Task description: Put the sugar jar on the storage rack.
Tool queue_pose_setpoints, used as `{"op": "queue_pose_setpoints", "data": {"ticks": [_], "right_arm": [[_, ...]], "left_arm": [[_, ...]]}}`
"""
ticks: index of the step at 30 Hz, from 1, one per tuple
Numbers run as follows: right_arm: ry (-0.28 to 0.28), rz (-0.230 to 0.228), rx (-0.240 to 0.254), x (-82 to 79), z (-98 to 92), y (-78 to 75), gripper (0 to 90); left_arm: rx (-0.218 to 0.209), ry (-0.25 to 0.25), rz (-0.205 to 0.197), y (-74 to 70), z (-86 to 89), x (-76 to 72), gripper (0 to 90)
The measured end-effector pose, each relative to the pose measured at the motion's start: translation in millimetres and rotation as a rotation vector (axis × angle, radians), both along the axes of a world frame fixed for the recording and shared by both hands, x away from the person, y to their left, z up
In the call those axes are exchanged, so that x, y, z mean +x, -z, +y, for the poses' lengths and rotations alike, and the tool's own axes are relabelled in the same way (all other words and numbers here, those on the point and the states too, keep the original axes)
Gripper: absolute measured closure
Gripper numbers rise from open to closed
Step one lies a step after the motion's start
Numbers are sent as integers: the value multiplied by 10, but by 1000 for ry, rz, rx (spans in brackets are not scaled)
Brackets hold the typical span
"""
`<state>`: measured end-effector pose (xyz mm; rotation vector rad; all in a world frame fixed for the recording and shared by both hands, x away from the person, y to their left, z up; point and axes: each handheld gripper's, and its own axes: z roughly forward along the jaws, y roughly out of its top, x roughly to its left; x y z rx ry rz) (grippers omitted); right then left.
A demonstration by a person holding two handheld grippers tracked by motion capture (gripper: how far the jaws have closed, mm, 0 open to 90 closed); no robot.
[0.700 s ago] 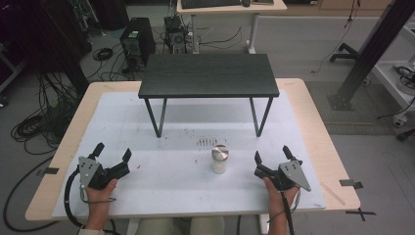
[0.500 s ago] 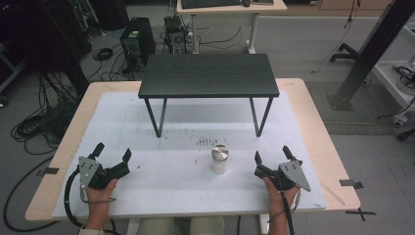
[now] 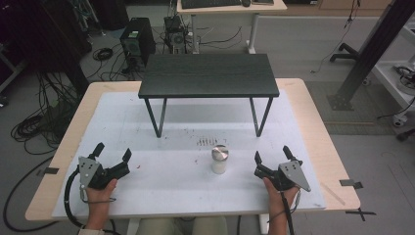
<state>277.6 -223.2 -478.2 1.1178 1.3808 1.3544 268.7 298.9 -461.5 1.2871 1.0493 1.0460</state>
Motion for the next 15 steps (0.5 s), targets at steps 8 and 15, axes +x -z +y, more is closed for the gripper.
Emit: {"op": "queue_pose_setpoints", "data": {"ticks": [8,15], "right_arm": [[0,-6,0,-3,-1,0,26],[-24,-11,12,-16,13,-19,26]], "left_arm": [[0,0,0,0,0,0,41],[0,0,1,-1,-1,1,41]]}}
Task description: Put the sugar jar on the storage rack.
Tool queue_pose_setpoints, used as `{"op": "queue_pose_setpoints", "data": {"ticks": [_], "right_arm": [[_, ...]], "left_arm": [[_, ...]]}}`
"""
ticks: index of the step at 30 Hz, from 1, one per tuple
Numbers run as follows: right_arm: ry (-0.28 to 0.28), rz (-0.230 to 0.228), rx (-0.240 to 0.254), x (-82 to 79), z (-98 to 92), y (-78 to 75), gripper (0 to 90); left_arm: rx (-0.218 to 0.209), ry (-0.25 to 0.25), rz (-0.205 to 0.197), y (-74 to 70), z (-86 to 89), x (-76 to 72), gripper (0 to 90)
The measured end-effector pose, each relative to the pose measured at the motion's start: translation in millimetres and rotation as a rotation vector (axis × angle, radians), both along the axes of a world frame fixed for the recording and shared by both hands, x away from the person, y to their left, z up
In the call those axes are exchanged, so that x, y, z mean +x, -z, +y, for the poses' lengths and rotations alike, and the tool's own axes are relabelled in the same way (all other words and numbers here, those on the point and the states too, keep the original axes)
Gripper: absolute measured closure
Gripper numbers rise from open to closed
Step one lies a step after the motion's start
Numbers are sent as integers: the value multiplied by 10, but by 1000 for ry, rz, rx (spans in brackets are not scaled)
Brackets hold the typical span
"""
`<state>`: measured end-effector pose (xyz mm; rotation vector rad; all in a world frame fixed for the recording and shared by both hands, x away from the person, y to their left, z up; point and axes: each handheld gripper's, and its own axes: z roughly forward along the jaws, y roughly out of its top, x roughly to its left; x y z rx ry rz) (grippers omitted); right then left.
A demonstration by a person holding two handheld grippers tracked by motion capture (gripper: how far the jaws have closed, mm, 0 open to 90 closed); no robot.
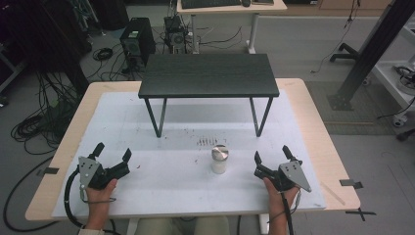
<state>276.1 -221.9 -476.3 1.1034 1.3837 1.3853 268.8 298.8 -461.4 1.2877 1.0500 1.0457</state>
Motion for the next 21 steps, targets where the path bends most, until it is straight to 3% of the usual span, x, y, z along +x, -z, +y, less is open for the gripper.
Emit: {"op": "queue_pose_setpoints", "data": {"ticks": [10,21], "right_arm": [[-60,-28,8,-93,105,-123,28],[-207,-65,8,-187,420,-414,30]], "left_arm": [[0,0,0,0,0,0,41],[0,0,1,0,0,1,41]]}}
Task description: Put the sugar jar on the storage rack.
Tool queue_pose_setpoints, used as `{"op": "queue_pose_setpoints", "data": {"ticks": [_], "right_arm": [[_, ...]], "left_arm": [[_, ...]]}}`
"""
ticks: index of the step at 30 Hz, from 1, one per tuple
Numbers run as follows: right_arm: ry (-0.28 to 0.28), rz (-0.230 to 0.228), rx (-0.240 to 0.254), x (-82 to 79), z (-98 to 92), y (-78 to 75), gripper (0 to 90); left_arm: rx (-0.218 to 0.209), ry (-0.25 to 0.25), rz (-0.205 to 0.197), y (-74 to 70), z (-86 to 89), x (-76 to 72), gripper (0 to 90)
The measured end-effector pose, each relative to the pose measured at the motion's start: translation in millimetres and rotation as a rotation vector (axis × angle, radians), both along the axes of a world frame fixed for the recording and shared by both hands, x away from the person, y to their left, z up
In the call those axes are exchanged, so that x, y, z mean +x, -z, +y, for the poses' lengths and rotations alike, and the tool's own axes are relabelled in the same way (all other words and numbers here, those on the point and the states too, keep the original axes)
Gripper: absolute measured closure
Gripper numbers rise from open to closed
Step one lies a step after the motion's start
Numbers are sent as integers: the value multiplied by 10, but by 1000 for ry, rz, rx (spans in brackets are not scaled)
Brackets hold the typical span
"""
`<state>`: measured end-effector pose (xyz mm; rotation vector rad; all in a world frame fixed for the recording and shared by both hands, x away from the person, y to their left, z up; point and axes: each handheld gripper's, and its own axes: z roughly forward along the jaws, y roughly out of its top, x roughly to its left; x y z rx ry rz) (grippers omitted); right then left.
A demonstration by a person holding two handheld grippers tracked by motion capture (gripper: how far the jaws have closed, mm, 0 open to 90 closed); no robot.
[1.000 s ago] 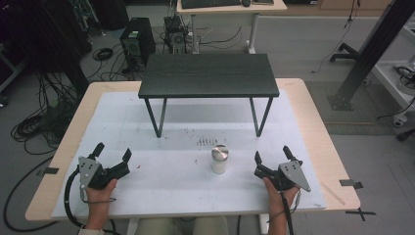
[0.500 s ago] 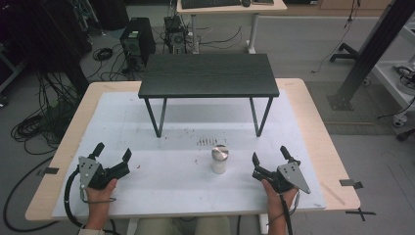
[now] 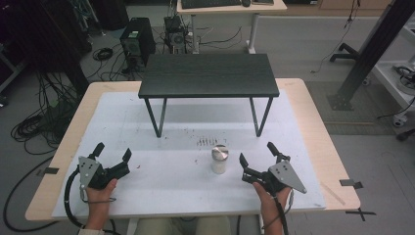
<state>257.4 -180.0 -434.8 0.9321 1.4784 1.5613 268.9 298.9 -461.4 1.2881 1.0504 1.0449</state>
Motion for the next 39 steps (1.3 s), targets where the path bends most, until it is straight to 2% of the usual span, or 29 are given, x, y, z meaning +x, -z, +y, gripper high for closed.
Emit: {"op": "queue_pose_setpoints", "data": {"ticks": [10,12,25,39], "right_arm": [[-102,-24,-27,33,314,-85,28],[-123,-18,-13,39,361,-88,29],[-161,4,-40,72,546,-52,38],[-167,17,-77,130,660,73,39]], "left_arm": [[0,1,-1,0,0,0,42],[0,2,-1,0,1,0,42],[0,5,-2,0,2,-2,41],[0,11,-3,0,3,-4,41]]}}
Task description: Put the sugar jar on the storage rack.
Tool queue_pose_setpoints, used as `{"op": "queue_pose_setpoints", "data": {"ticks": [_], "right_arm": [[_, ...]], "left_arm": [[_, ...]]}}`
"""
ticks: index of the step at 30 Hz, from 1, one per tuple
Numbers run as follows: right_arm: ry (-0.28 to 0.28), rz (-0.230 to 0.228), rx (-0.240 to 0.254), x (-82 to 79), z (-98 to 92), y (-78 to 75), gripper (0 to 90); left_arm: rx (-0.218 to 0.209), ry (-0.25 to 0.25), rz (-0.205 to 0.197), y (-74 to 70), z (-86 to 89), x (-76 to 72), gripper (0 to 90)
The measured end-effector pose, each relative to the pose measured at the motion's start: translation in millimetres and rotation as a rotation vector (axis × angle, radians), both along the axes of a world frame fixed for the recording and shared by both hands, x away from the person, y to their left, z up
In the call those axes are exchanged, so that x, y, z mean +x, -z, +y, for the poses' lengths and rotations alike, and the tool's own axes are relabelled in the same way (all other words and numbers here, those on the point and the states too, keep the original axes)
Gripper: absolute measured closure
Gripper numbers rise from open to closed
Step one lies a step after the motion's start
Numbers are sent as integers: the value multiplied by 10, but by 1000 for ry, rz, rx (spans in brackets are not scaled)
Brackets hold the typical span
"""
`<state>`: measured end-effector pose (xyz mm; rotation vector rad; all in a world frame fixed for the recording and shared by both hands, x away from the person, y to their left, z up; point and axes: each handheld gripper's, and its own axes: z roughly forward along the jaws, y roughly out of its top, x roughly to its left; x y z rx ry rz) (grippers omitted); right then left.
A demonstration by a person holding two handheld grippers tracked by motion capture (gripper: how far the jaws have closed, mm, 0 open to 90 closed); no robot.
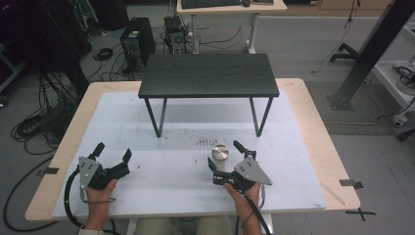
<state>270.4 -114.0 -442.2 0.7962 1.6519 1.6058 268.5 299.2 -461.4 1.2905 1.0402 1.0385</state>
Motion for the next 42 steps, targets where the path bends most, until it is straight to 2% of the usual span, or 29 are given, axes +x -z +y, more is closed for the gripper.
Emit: {"op": "queue_pose_setpoints", "data": {"ticks": [20,42], "right_arm": [[7,33,-2,65,26,117,40],[2,32,0,74,56,86,54]], "left_arm": [[0,2,0,0,1,0,41],[0,5,1,0,1,0,41]]}}
